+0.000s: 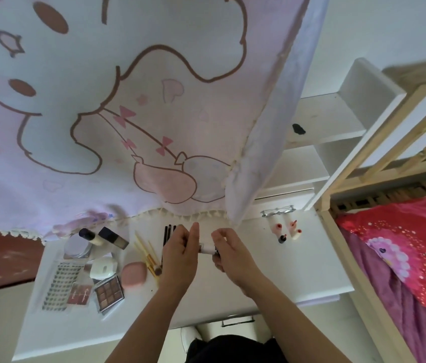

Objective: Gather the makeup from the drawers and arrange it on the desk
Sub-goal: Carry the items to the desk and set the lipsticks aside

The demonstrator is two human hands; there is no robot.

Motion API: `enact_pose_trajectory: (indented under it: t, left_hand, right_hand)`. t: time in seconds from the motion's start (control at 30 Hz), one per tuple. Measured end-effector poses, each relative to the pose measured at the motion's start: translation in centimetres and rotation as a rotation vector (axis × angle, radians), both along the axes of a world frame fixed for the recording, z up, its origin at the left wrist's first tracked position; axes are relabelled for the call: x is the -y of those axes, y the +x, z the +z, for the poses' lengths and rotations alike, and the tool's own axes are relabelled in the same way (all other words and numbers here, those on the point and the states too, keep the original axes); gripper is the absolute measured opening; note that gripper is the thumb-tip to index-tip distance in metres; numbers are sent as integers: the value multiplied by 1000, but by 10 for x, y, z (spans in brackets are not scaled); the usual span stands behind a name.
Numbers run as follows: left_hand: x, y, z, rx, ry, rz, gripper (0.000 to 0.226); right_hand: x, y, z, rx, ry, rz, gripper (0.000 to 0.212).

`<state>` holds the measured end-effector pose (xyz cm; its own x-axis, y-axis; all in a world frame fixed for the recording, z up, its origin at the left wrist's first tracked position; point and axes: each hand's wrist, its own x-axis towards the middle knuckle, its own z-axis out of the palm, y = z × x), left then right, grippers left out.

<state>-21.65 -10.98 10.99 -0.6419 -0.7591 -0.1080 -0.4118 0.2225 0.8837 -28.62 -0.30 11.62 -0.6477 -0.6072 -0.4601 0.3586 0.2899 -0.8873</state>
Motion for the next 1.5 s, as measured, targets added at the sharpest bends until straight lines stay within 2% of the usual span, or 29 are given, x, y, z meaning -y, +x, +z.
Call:
enact_pose_trajectory:
  t: [0.1,0.13,0.23,0.37,0.4,0.5,0.6,0.67,0.87,1.23,1.3,1.4,1.5]
  left_hand:
    - [-5,-5,1,-13,122,80,41]
    - [-5,-6,1,-32,172,112,39]
    - [0,-7,0,-72,229,165,38]
    - [3,-7,6,-59,128,99,42]
    - [2,-8,8,-57,105,82,42]
    - [3,-10,13,-55,71,98,44]
    - [4,-11,16,-52,31,75,44]
    - [2,-12,21,-50,4,39,43]
    - [5,-16,24,-54,40,86,44]
    - [15,-18,20,-79,153,140,42]
    - [15,-18,19,-89,258,141,41]
    - [11,-18,15,-154,581,102,39]
    - [3,-19,3,-169,874,3,43]
  right_hand:
    - [-7,2,-3,-338,-8,60,4]
    - [-10,2,-4,-372,-32,91,8]
    - [-18,-6,5,-197,-66,128,25]
    - [-20,-12,18,-64,38,206,50]
    - [-19,-11,19,-70,56,209,47]
    - [-21,-10,14,-59,-7,161,20]
    - [-23,-15,18,34,-57,134,41]
    - [-22,-17,25,90,-46,127,45]
    - [-28,-26,23,25,-60,64,26]
    - [-47,-45,21,77,-152,-36,8]
    - [-51,-47,19,119,-190,-76,9]
    - [-61,-48,14,225,-247,-193,12]
    - [-77,-50,4,259,-194,-261,26]
